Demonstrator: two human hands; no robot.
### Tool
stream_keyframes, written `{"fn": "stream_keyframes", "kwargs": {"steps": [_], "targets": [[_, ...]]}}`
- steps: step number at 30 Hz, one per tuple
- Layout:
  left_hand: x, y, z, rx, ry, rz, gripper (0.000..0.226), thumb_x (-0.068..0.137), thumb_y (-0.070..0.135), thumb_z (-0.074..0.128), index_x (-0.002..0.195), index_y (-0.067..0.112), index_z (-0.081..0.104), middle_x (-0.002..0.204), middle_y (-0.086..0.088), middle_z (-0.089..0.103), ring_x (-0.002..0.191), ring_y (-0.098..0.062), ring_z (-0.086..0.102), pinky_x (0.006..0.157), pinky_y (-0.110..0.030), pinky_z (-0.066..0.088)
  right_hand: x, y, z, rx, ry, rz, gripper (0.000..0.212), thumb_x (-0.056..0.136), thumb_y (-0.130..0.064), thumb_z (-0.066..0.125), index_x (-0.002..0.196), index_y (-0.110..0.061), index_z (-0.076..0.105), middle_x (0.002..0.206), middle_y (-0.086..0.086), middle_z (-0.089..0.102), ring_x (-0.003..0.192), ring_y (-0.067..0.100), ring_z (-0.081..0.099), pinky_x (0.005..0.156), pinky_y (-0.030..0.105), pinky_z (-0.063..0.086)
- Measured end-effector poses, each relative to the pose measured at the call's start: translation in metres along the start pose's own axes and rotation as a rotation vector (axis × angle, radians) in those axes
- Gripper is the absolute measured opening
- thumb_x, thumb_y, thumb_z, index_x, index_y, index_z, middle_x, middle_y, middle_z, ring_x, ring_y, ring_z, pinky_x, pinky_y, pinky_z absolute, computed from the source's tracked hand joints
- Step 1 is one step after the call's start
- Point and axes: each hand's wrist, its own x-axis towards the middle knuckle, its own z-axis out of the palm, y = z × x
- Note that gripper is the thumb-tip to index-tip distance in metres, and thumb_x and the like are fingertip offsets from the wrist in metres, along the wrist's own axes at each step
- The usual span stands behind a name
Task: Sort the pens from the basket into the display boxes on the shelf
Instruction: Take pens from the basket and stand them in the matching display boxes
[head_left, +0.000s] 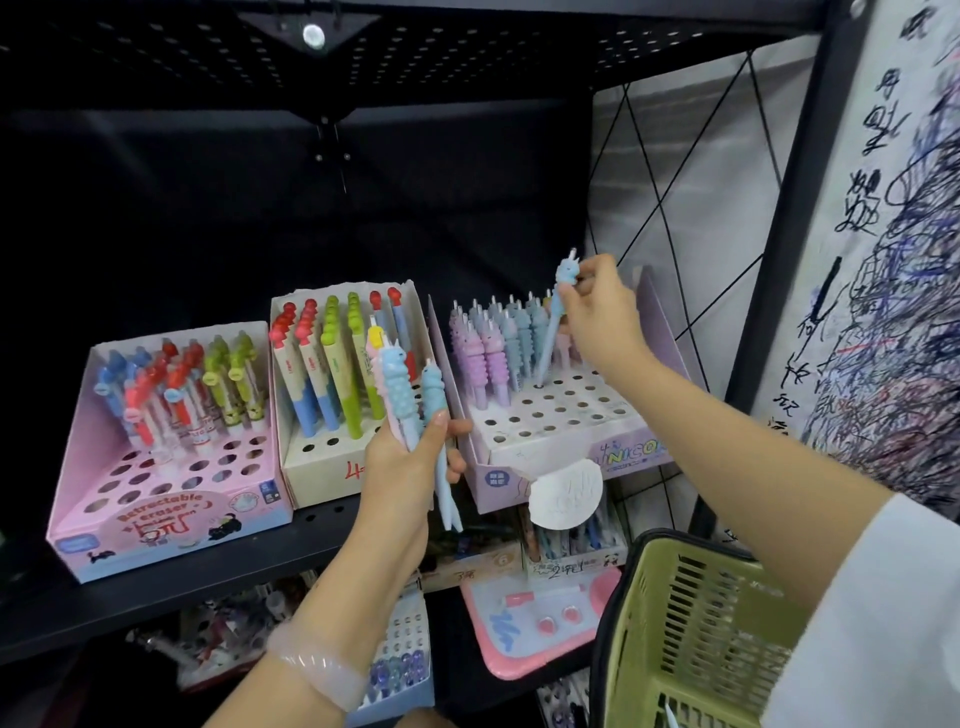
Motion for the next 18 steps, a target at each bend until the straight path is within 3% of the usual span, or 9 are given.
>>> {"fn": "stream_keyframes", "kwargs": {"steps": [4,9,14,18], "targets": [[0.001,0.000,-0.003,0.000,0.008,0.003,0.009,0.094,0.009,0.048,0.095,0.015,0.055,0.068,-0.002,0.069,0.040,-0.007,0.045,0.041,-0.019,0.042,0.005,0.006,0.007,-0.141,0.009,-0.114,0.013,0.095,-0.019,0.050,0.104,-0.012,0.045,0.072,-0.014,0.048,0.063,0.002,0.048,0.065,0.033,0.045],[0.002,-0.003,-0.004,-0.005,-0.010,0.000,0.008,0.095,0.009,0.048,0.096,0.012,0.055,0.069,-0.002,0.068,0.040,-0.008,0.045,0.042,-0.019,0.042,0.003,0.004,0.015,-0.235,-0.019,-0.171,0.016,0.094,-0.018,0.050,0.107,-0.008,0.046,0.072,-0.011,0.047,0.076,0.019,0.052,0.074,0.035,0.043],[0.002,-0.003,-0.008,-0.015,-0.038,0.008,0.008,0.094,0.009,0.047,0.094,0.014,0.054,0.071,-0.003,0.067,0.040,-0.006,0.043,0.042,-0.019,0.041,-0.001,0.012,0.021,-0.316,-0.058,-0.157,0.021,0.095,-0.020,0.048,0.111,-0.007,0.045,0.067,-0.008,0.045,0.078,0.018,0.044,0.078,0.038,0.038],[0.001,-0.002,-0.008,-0.001,-0.046,0.035,0.009,0.095,0.009,0.046,0.092,0.015,0.052,0.070,-0.001,0.067,0.039,-0.006,0.042,0.041,-0.019,0.040,0.003,0.012,0.022,-0.415,-0.177,-0.083,0.025,0.095,-0.020,0.048,0.113,-0.003,0.044,0.082,0.006,0.053,0.084,0.022,0.045,0.084,0.041,0.041]]}}
